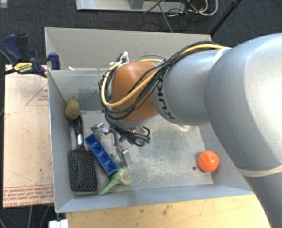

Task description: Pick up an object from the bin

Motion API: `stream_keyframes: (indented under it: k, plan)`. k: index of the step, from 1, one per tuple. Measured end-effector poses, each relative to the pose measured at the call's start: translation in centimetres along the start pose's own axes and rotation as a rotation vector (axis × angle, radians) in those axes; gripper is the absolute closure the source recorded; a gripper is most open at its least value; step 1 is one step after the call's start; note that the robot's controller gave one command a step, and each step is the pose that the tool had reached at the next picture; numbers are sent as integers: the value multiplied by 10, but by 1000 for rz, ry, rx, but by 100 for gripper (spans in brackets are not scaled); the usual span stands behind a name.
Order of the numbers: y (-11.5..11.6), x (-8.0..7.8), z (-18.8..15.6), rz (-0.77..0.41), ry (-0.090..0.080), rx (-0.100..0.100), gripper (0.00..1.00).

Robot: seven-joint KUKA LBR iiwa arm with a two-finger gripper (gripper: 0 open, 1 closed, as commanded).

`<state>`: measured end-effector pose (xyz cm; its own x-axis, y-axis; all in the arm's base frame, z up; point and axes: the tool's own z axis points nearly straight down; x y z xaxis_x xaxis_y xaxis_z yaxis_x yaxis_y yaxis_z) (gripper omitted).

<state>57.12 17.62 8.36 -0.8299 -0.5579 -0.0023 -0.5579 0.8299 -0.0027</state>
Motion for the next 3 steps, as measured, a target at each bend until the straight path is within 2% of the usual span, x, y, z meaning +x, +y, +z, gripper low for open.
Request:
stream_keyframes:
  k: [1,2,3]
  plan:
    - [-9,-57,-2,-316,-3,-2,0]
    - [65,-28,8,-218,-7,12,100]
    - [65,-28,8,-219,-7,12,100]
